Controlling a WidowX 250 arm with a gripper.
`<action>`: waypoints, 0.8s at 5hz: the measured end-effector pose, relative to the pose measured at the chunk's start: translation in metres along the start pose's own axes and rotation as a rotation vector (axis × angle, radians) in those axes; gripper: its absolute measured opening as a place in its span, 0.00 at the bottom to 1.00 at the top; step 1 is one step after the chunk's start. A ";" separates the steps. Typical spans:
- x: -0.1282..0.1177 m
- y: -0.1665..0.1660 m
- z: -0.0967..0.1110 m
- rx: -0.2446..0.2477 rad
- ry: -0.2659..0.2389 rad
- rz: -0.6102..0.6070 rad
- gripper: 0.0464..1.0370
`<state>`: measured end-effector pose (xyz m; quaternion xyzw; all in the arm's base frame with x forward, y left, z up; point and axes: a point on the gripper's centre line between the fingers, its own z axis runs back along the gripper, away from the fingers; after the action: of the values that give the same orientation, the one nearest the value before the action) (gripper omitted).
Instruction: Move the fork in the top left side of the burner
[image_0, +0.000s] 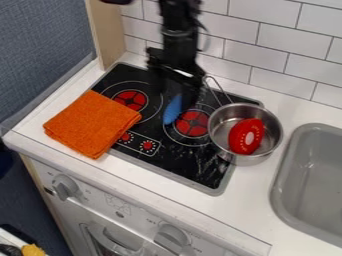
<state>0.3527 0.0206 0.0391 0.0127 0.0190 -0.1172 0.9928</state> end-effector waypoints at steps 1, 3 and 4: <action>0.016 -0.003 -0.008 0.012 0.018 0.005 0.96; 0.017 0.011 -0.019 0.047 0.049 0.016 0.96; 0.016 0.014 -0.019 0.057 0.056 0.022 0.96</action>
<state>0.3704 0.0313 0.0202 0.0444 0.0432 -0.1065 0.9924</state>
